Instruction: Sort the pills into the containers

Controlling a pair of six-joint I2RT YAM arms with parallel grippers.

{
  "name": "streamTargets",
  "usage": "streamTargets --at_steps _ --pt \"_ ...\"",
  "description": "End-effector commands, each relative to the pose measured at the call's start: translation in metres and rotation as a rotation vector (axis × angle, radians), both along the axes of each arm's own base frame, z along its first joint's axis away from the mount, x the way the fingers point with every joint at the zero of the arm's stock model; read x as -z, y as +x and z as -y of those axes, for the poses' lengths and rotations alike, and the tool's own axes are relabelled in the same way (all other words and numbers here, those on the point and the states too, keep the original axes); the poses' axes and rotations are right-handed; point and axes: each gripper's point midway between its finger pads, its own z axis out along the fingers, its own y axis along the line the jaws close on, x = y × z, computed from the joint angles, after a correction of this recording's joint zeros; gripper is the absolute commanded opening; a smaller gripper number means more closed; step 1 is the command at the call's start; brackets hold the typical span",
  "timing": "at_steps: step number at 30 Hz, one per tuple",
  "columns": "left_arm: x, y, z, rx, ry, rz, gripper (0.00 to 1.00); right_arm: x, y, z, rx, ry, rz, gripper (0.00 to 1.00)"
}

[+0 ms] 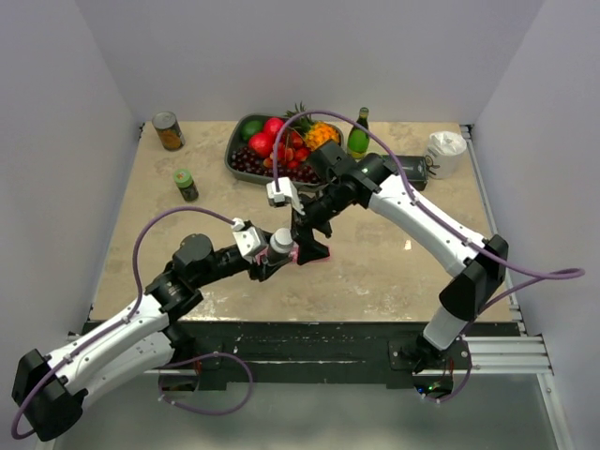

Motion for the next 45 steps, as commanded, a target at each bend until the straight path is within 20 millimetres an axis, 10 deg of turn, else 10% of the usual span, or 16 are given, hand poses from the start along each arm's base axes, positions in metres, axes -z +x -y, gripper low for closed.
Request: streamTargets --at_steps 1,12,33,45 --pt "-0.033 -0.017 0.004 0.108 -0.013 0.091 0.0 -0.041 -0.02 0.027 -0.132 0.071 0.145 0.99" --pt "-0.04 -0.061 0.016 0.364 -0.022 0.049 0.0 -0.055 -0.025 0.065 -0.276 0.169 0.397 0.99" --pt "-0.026 -0.068 0.043 0.546 -0.051 -0.045 0.0 -0.056 -0.065 0.035 -0.538 0.327 0.31 0.95" --pt "-0.023 -0.064 0.045 0.536 -0.034 -0.065 0.0 -0.048 -0.074 0.025 -0.525 0.289 0.219 0.66"
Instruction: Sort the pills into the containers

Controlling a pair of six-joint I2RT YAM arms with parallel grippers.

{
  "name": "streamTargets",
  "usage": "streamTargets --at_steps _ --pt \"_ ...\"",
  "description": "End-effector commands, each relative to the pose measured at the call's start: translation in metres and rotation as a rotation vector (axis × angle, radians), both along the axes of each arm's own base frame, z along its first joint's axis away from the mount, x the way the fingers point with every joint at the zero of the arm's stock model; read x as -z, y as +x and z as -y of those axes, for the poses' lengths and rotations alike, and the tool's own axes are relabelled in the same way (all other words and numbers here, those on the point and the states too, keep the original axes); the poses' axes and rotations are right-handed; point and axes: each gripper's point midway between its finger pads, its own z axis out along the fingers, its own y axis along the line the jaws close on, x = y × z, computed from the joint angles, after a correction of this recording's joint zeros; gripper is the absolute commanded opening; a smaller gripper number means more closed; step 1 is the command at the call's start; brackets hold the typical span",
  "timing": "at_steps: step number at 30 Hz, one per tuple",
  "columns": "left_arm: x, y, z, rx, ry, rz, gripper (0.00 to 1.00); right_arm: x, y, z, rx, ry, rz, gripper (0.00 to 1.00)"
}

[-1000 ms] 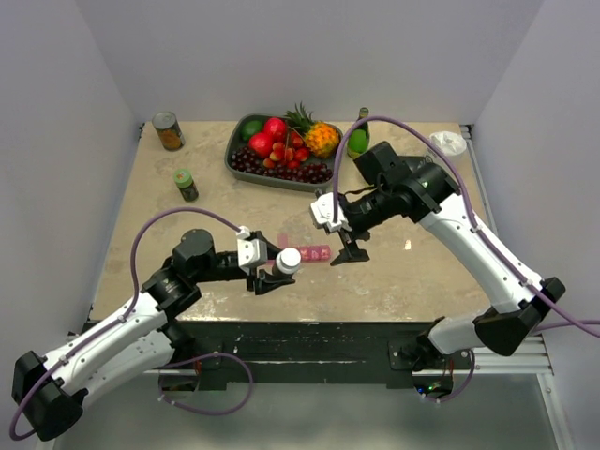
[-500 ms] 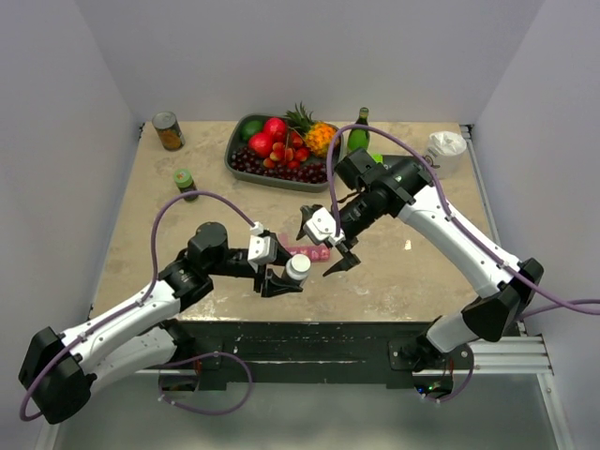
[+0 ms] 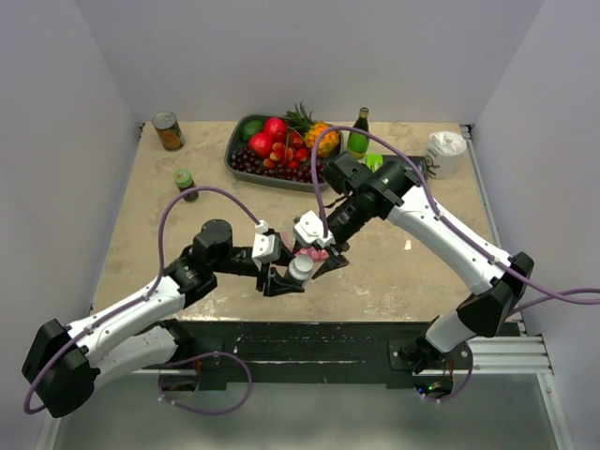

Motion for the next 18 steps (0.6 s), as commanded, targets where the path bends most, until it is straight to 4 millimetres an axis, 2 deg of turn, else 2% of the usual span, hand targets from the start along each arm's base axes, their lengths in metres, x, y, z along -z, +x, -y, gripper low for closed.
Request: streamTargets --at_steps 1,5,10,14,18 --pt "-0.031 0.005 0.004 0.011 -0.066 0.074 0.0 -0.006 -0.012 0.0 0.004 -0.024 -0.066 0.63" --pt "-0.028 0.014 0.003 -0.047 -0.047 0.08 0.0 -0.006 -0.011 -0.004 0.035 -0.036 -0.09 0.53" --pt "-0.039 0.044 -0.008 -0.262 -0.062 0.138 0.0 0.004 0.003 -0.012 0.167 -0.094 -0.128 0.42" --pt "-0.072 0.072 -0.025 -0.484 -0.176 0.209 0.0 0.018 0.023 -0.021 0.335 -0.176 -0.206 0.4" --pt "-0.087 0.085 -0.033 -0.598 -0.251 0.21 0.0 0.037 0.038 -0.028 0.469 -0.227 -0.261 0.4"
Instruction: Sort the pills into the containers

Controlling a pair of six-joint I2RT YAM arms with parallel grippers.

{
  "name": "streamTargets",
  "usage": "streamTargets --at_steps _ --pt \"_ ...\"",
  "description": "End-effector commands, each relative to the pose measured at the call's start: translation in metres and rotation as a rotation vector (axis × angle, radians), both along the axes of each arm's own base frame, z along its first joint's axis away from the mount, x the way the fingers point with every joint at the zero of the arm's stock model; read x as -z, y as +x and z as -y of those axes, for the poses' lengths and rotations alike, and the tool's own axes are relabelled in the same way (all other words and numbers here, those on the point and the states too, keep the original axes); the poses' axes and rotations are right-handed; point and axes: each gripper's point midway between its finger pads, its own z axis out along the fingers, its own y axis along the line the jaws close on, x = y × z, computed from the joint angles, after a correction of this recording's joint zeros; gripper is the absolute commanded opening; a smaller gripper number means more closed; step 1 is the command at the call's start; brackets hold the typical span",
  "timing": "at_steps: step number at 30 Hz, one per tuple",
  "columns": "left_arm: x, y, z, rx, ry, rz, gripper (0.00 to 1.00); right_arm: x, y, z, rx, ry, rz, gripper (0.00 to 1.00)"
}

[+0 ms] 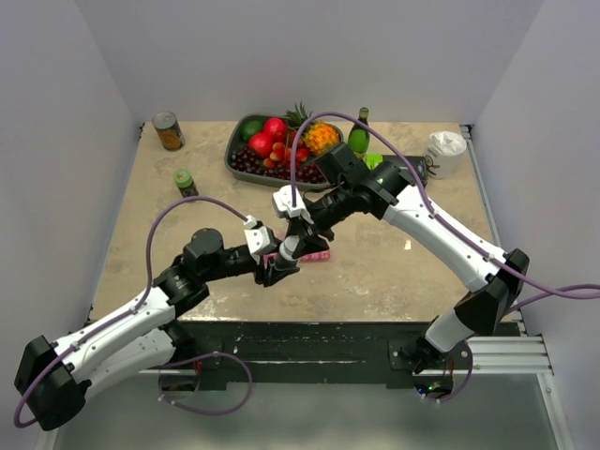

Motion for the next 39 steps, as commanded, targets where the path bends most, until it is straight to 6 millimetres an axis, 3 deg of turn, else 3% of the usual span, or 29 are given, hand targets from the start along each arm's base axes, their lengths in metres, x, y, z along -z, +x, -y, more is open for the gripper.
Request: streamTargets --at_steps 1,7,9,12,13,16,20,23,27,31,39 --pt "-0.087 0.04 -0.012 -0.245 -0.254 0.212 0.0 0.037 0.01 -0.007 0.207 -0.137 -0.164 0.4" --pt "-0.088 0.061 -0.015 -0.385 -0.293 0.205 0.0 0.06 0.03 -0.022 0.381 -0.175 -0.267 0.41" --pt "-0.08 0.069 -0.017 -0.428 -0.279 0.182 0.0 0.064 0.034 -0.023 0.429 -0.19 -0.295 0.46" --pt "-0.065 0.067 -0.014 -0.41 -0.242 0.155 0.0 0.053 0.036 -0.023 0.419 -0.17 -0.293 0.64" --pt "-0.052 0.064 -0.012 -0.391 -0.211 0.141 0.0 0.041 0.036 -0.02 0.397 -0.148 -0.275 0.78" --pt "-0.027 0.05 -0.013 -0.34 -0.164 0.099 0.0 0.009 0.036 -0.005 0.326 -0.086 -0.23 0.99" --pt "-0.021 0.025 -0.015 -0.242 -0.141 0.085 0.0 -0.019 0.032 0.023 0.248 -0.028 -0.103 0.99" --pt "-0.022 0.006 -0.009 -0.13 -0.103 0.079 0.0 -0.024 0.016 0.041 0.142 -0.01 0.009 0.99" --pt "-0.025 -0.022 0.001 0.063 -0.065 0.104 0.0 -0.007 -0.018 0.06 -0.109 0.04 0.135 0.99" --pt "-0.017 -0.045 0.01 0.222 -0.051 0.084 0.0 -0.008 -0.039 0.061 -0.23 0.103 0.114 0.99" --pt "-0.015 -0.048 0.019 0.282 -0.067 0.071 0.0 -0.001 -0.038 0.054 -0.273 0.086 0.117 0.99"
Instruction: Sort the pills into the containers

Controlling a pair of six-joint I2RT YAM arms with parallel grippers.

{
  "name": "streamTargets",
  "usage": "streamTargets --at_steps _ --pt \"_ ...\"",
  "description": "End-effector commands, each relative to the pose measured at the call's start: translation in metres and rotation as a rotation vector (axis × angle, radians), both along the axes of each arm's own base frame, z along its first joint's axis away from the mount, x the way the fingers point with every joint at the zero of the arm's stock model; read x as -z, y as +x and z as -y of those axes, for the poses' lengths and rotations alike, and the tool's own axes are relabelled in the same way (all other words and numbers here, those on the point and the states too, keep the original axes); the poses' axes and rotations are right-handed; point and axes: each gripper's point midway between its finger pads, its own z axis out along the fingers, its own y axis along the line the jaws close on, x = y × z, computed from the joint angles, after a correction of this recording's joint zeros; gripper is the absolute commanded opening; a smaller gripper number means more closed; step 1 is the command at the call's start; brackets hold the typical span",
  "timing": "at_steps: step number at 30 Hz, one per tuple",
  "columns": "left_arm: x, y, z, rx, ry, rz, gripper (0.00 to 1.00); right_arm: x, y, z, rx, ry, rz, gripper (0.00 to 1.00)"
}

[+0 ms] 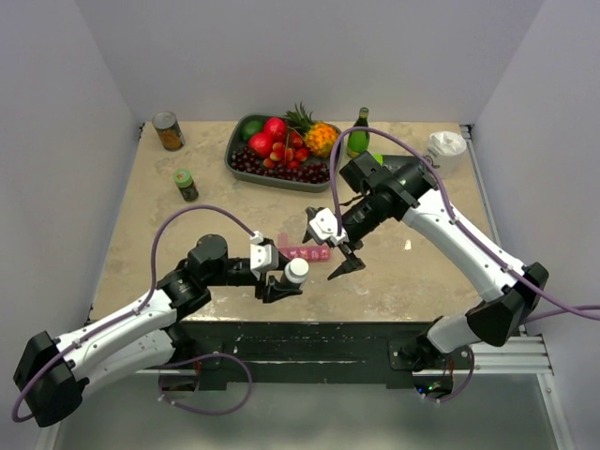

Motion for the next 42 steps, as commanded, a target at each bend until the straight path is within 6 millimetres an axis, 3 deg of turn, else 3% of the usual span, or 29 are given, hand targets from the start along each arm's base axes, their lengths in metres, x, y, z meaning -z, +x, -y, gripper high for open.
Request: streamTargets --at_steps 1,14,24,25,29,35,40,42 --pt "-0.027 -0.005 0.01 0.087 -0.074 0.07 0.0 -0.006 -0.019 0.001 -0.082 0.029 -0.014 0.99" --pt "-0.029 -0.005 0.018 0.127 -0.08 0.064 0.0 0.001 -0.031 -0.011 -0.123 0.001 -0.057 0.93" --pt "-0.025 0.004 0.021 0.1 -0.044 0.061 0.0 0.005 -0.035 -0.022 -0.087 -0.035 -0.109 0.65" --pt "-0.025 0.008 0.021 0.081 -0.04 0.063 0.0 0.006 -0.035 -0.023 -0.082 -0.043 -0.113 0.57" --pt "-0.032 0.023 0.017 -0.017 -0.041 0.093 0.0 0.012 -0.029 -0.028 -0.015 -0.086 -0.152 0.44" --pt "-0.076 0.051 -0.001 -0.251 -0.211 0.195 0.0 0.036 0.003 -0.039 0.243 -0.202 -0.207 0.28" --pt "-0.103 0.085 -0.027 -0.535 -0.39 0.157 0.0 0.05 0.053 -0.059 0.631 -0.197 -0.275 0.26" --pt "-0.105 0.091 -0.03 -0.595 -0.451 0.133 0.0 0.062 0.059 -0.066 0.704 -0.211 -0.344 0.25"
